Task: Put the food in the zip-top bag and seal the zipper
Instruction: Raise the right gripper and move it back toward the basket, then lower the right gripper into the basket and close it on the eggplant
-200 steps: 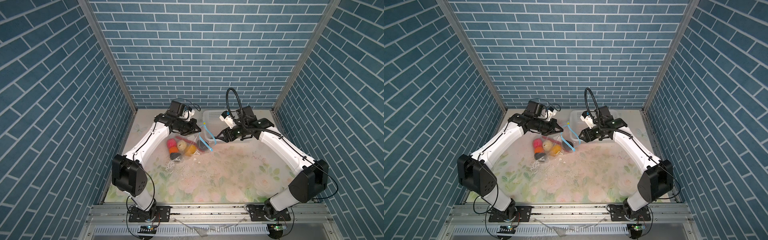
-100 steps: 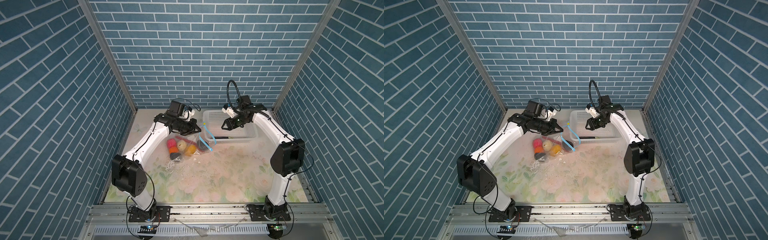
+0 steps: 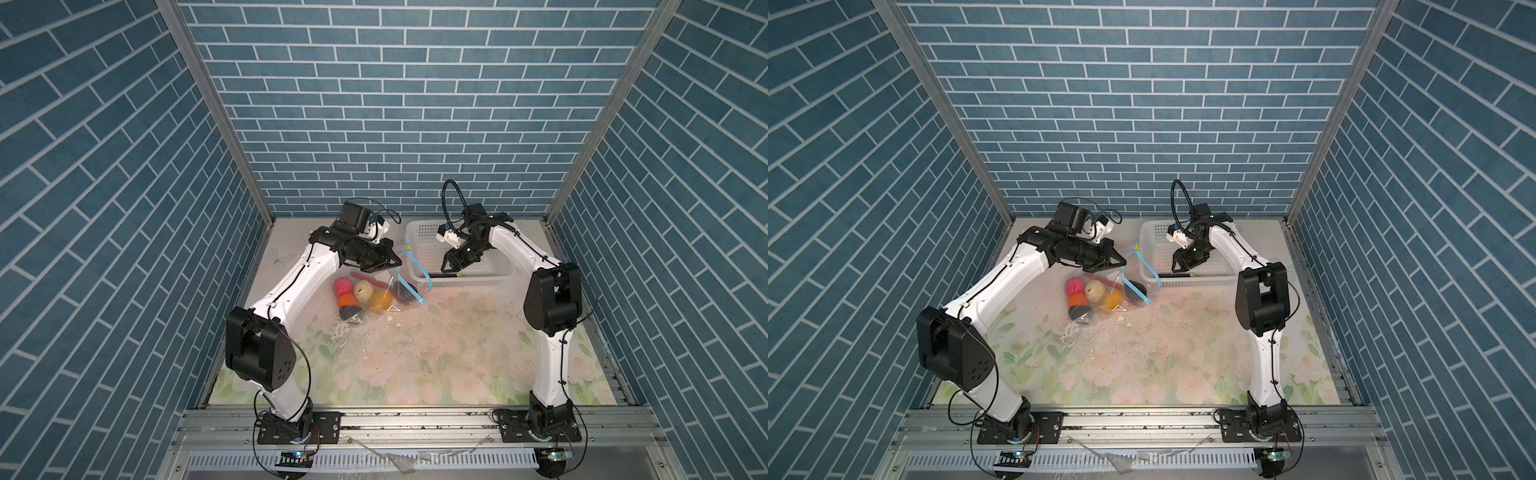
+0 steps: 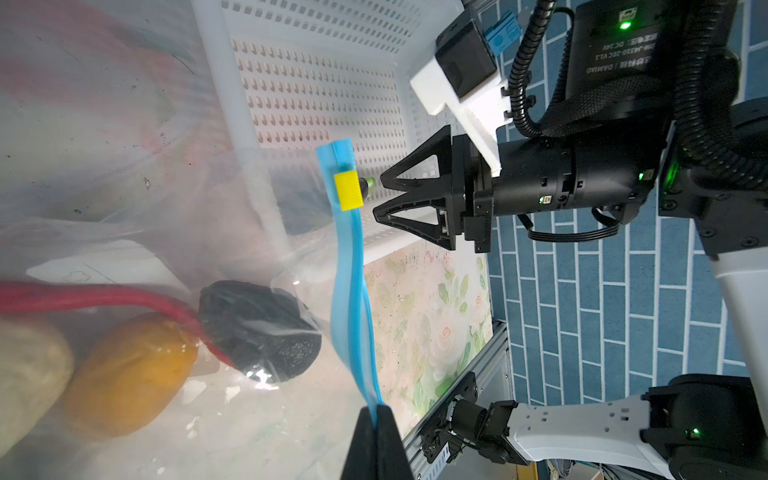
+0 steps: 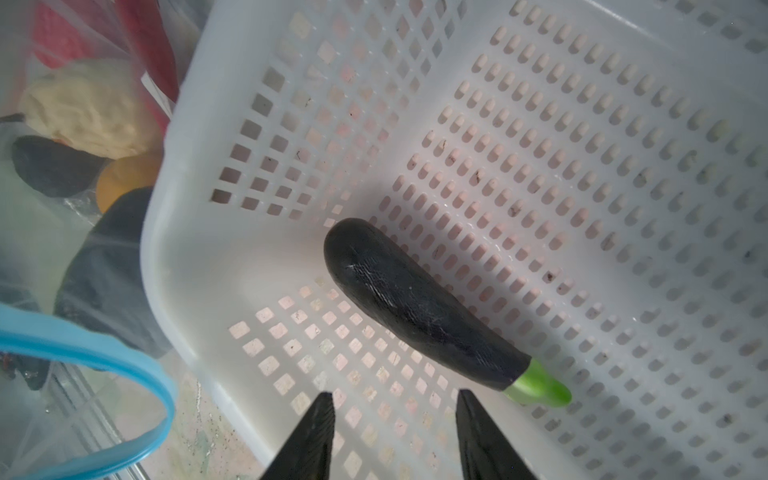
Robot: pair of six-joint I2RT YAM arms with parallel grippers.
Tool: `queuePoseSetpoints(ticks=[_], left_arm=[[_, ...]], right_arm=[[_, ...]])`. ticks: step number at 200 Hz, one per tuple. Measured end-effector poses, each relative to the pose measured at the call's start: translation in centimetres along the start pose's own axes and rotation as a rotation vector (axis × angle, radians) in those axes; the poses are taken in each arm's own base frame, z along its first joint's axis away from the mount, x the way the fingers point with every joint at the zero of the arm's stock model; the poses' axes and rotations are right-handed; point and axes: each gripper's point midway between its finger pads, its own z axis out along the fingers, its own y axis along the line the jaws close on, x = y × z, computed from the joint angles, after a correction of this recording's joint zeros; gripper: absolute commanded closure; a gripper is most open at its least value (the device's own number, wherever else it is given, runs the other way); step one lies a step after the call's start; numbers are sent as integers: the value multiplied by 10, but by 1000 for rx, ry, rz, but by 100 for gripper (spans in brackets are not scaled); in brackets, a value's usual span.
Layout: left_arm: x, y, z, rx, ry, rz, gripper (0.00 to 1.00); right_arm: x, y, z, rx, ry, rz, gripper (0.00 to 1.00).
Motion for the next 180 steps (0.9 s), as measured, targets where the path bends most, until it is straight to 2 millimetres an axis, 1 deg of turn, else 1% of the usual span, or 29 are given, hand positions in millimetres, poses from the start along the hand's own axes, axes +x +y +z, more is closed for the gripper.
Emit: queuePoseSetpoints(ticks=[50, 70, 128, 157, 180], left_arm=[[0, 1, 1, -5, 8, 0, 100], [0, 1, 1, -5, 8, 1, 100], [0, 1, 1, -5, 8, 1, 100], [0, 1, 1, -4, 9, 1, 100], [0, 0, 1, -2, 10, 1, 100]], right_arm=[[12, -17, 28, -17, 59, -7, 50], [13, -22, 37, -17, 69, -9, 48], [15, -29, 46, -10, 88, -23, 36], [15, -32, 46, 2, 92, -41, 30], [16, -35, 46, 23, 99, -54, 27]])
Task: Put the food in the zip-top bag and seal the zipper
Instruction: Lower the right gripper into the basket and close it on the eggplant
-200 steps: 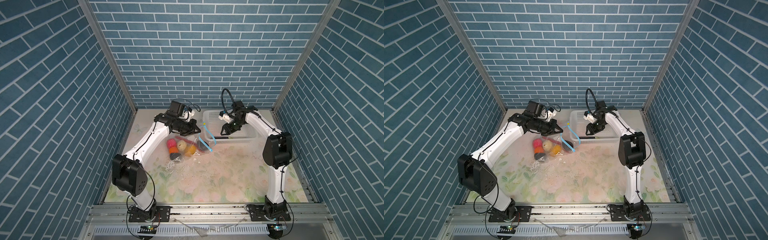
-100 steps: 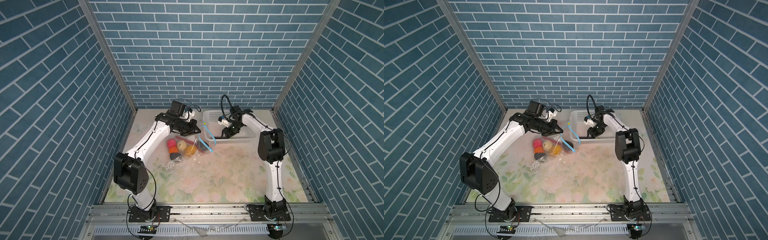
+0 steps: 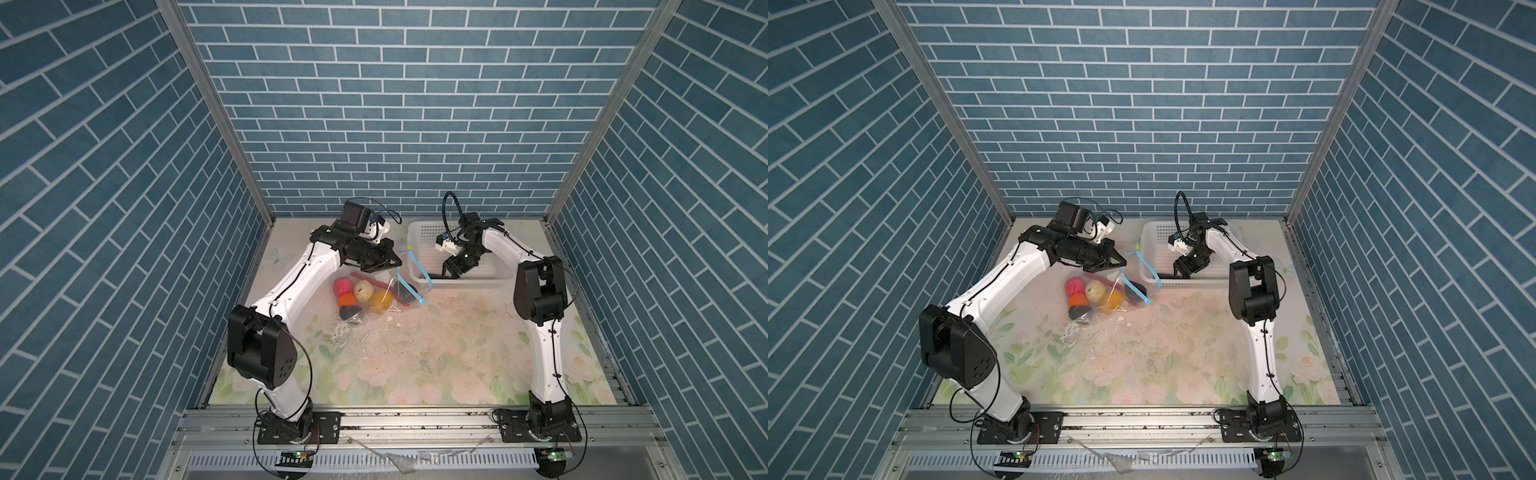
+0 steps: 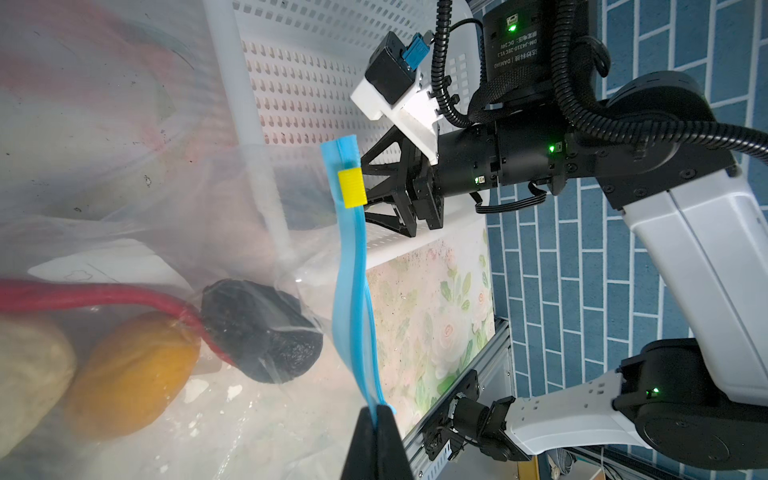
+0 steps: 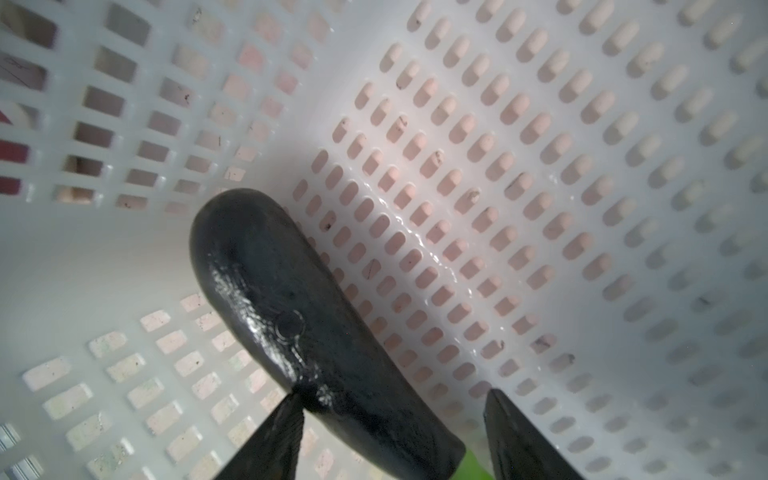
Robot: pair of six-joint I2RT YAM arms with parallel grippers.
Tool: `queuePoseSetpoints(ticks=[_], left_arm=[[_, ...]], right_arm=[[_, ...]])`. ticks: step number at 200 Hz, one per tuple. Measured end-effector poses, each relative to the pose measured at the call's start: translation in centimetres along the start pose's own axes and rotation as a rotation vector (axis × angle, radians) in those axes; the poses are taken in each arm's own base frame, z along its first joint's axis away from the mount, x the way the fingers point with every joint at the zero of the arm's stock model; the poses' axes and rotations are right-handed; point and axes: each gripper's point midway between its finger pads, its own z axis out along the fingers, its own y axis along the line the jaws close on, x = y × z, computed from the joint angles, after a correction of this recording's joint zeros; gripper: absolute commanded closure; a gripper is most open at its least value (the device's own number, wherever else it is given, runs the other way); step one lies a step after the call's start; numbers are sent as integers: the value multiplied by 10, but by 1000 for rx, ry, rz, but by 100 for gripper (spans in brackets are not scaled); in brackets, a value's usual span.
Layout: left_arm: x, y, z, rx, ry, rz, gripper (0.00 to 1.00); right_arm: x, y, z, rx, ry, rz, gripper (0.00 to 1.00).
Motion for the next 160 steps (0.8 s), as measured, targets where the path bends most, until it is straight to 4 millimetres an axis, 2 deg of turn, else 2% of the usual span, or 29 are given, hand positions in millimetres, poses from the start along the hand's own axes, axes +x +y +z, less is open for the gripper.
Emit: queuePoseSetpoints(ticks=[32, 58, 83, 121, 160], left_arm=[[0, 0, 0, 0, 0, 0, 100], [0, 0, 0, 0, 1, 0, 100], [0, 0, 0, 0, 1, 0, 100], [1, 1, 0, -1, 2, -1, 100], [2, 3, 2, -3, 7, -5, 100]], right_arm=[[-2, -6, -2, 40, 8, -21, 27], [-10, -15, -4, 89, 5, -37, 27], [-16, -27, -7, 146, 1, -43, 27], [-13, -50, 0, 195, 34, -20, 28], [-19, -53, -8, 196, 15, -13, 30]])
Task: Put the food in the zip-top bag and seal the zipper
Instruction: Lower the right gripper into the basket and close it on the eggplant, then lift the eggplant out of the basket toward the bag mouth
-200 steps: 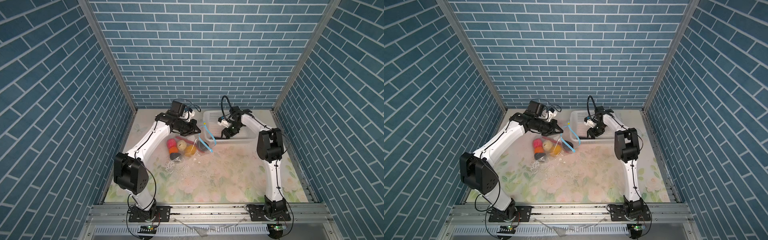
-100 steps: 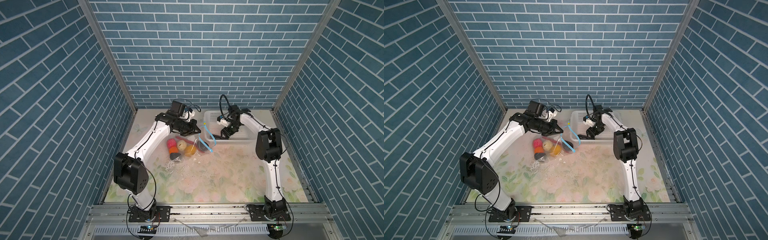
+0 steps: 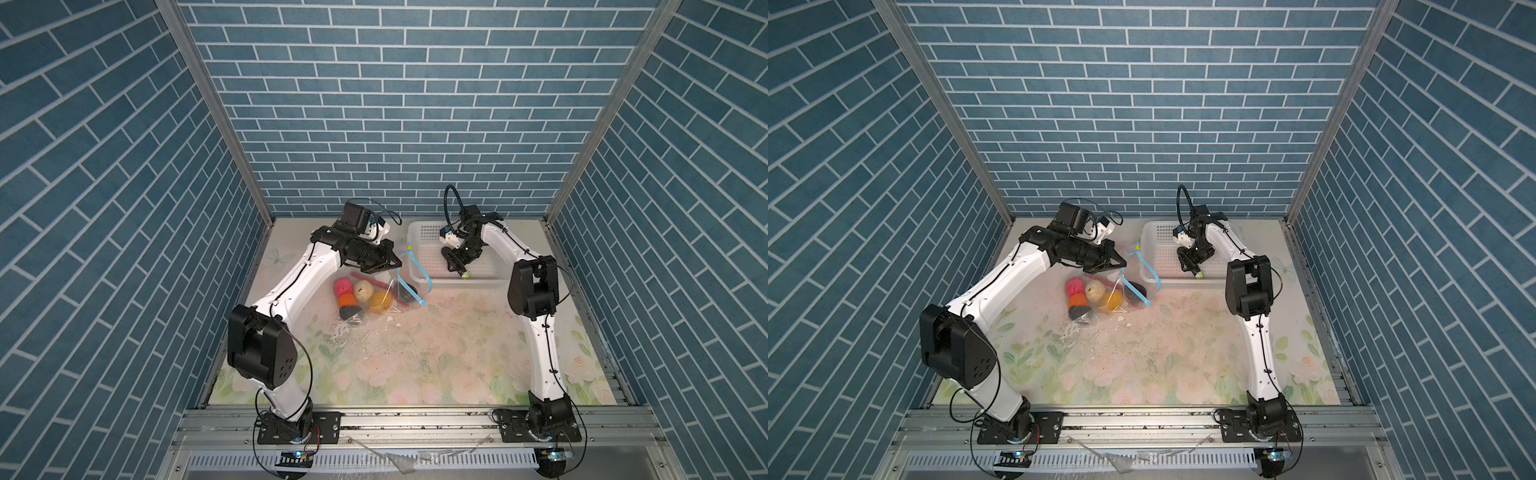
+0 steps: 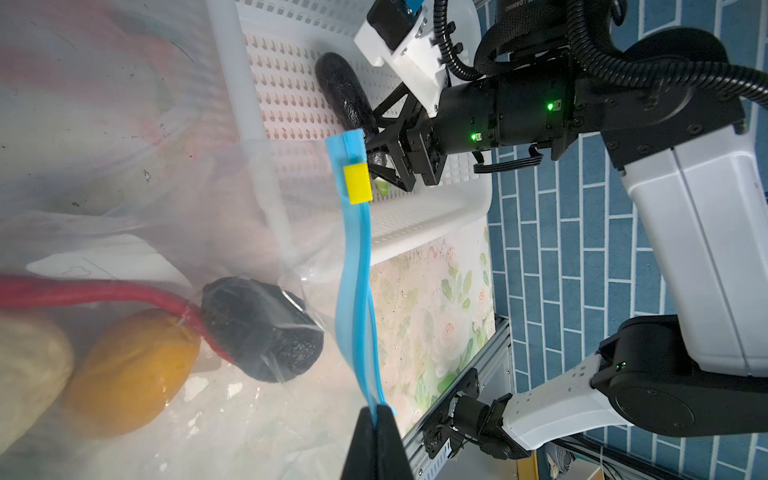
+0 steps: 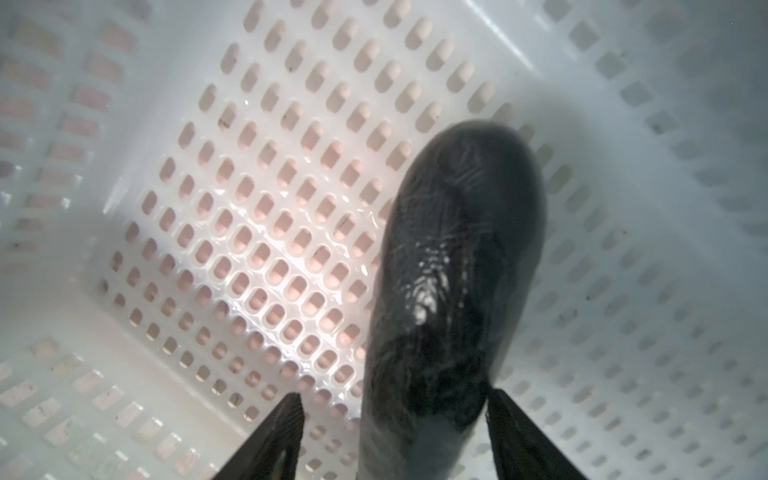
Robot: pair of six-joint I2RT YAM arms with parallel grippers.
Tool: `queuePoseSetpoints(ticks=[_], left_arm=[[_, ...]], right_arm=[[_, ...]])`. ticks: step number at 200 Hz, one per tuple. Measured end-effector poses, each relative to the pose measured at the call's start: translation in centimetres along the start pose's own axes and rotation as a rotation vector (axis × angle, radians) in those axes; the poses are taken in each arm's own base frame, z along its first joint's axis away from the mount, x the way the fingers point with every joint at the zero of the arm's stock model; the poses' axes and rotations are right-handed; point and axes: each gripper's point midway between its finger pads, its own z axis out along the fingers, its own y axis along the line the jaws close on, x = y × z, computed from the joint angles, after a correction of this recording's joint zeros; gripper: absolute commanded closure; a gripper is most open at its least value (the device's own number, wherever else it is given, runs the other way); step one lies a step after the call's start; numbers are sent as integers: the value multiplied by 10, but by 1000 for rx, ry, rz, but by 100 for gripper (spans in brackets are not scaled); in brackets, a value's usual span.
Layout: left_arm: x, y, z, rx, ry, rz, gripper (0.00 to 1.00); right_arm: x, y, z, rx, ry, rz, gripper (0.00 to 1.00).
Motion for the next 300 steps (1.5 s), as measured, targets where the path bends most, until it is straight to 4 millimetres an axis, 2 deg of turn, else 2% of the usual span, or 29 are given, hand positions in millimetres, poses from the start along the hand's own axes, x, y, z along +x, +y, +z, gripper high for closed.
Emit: queuePoseSetpoints(ticks=[76, 127, 156, 220, 236, 251, 277, 300], left_arm=[[2, 3, 3, -3, 5, -5, 100], [5, 8, 6, -8, 13, -13, 100], [7, 10, 7, -11, 18, -18, 100], [7, 12, 6, -13, 16, -21, 100], [7, 12, 6, -13, 16, -22, 100], [7, 12, 6, -12, 16, -22, 100], [6, 11, 6, -10, 12, -25, 100], [4, 10, 6, -7, 7, -31, 100]], right_arm=[[-24, -19, 1, 110, -65, 57, 28], [-48, -36, 16, 173, -110, 88, 41], [-48, -36, 23, 166, -108, 118, 51], [-50, -35, 19, 161, -120, 171, 58], [-53, -35, 12, 164, -136, 192, 59], [-59, -34, -4, 173, -169, 216, 60], [-71, -29, -44, 179, -265, 278, 65], [-80, -22, -84, 180, -383, 357, 65]])
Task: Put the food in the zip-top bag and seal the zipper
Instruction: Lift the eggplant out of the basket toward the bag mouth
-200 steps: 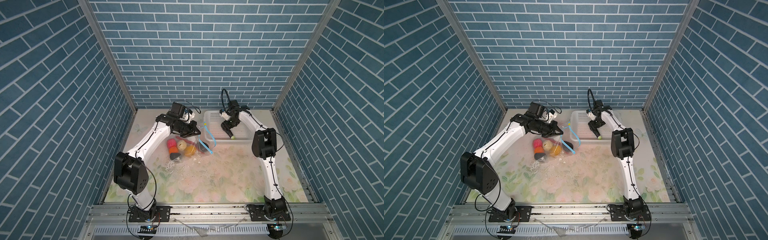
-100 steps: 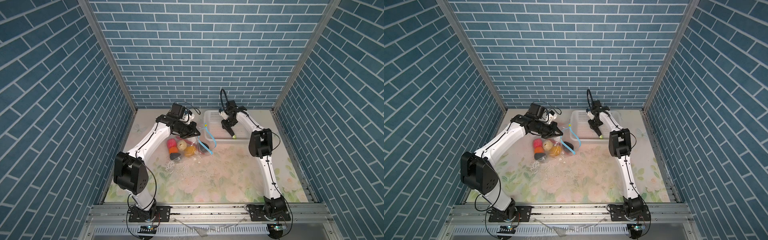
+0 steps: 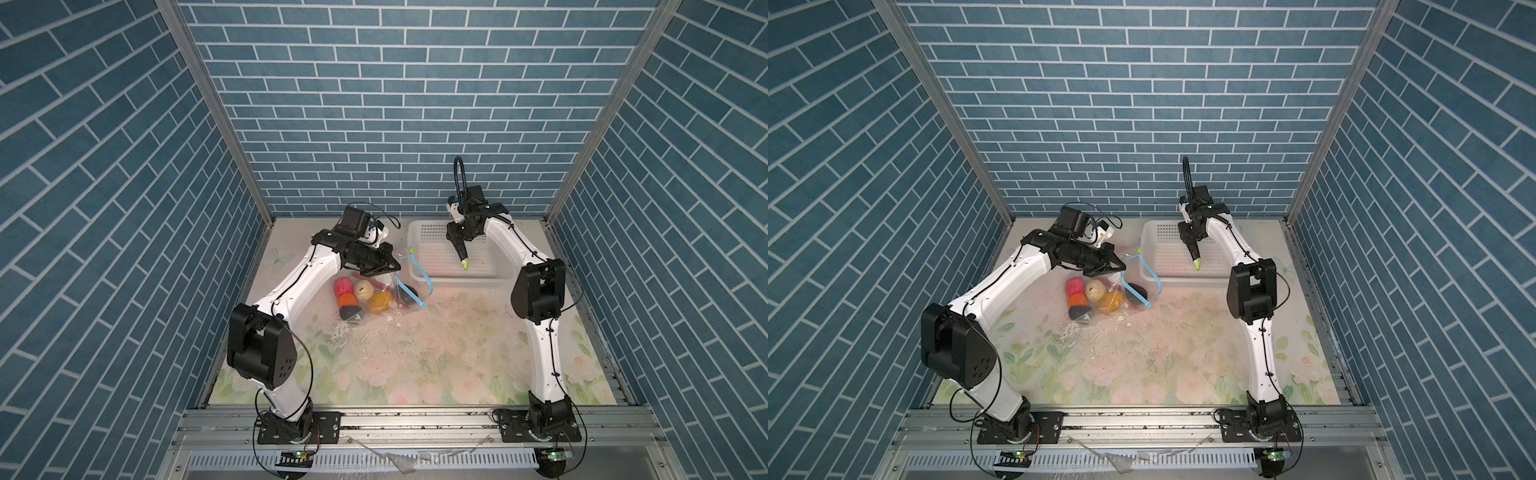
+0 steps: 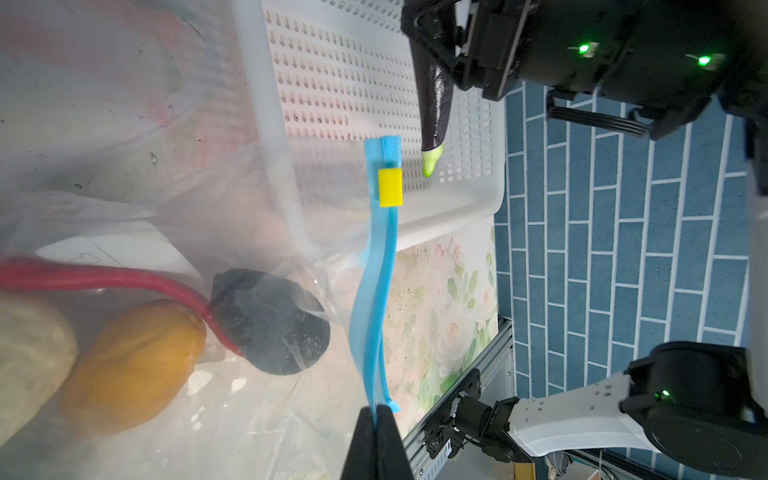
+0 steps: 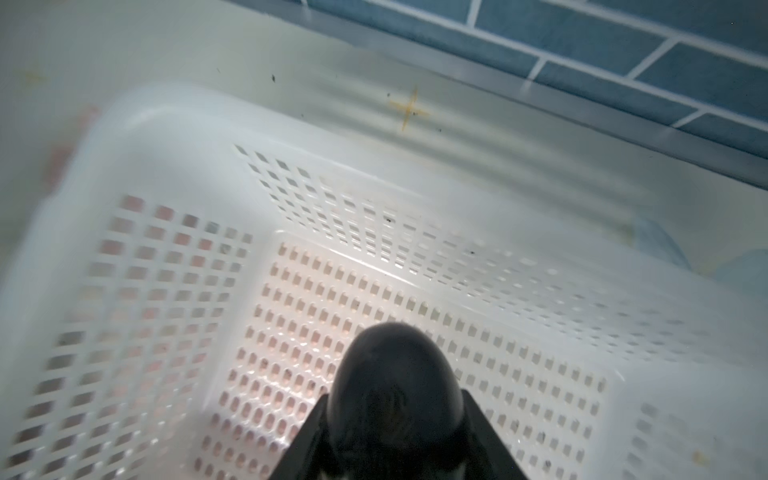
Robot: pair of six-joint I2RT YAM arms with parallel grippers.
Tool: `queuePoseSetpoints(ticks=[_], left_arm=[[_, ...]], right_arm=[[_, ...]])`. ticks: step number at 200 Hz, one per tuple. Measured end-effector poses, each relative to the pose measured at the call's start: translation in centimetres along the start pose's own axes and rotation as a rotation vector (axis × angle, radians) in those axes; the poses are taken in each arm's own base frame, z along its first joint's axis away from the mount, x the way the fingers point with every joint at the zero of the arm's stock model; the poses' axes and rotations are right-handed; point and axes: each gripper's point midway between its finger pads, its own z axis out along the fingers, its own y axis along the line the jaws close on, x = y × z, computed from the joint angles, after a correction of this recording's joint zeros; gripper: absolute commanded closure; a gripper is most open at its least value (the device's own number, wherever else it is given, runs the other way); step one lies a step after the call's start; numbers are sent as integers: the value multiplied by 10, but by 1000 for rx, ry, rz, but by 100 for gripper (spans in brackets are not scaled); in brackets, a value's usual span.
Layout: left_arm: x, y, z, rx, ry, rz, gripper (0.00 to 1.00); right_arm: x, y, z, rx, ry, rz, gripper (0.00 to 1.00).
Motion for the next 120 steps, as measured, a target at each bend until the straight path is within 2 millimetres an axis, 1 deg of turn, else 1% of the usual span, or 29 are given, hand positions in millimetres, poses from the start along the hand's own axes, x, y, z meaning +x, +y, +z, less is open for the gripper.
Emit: queuePoseSetpoints(ticks=[10, 34, 53, 74, 96, 120], left_arm=[[-1, -1, 0, 3, -3, -3, 100], [-3, -3, 0, 12, -12, -8, 100], [-5, -5, 0, 21, -16, -12, 100], [-6, -6, 0, 26, -20, -18, 100], [-7, -6, -1, 29, -20, -24, 100], [-8, -8, -2, 32, -25, -21, 100]], right_arm=[[-8, 3, -15, -4, -61, 47, 67], [-23, 10, -50, -24, -209, 154, 68], [-31, 15, -67, -51, -316, 228, 69], [-32, 21, -74, -83, -388, 295, 69], [-25, 30, -74, -115, -418, 347, 69], [-14, 45, -82, -155, -445, 384, 70]])
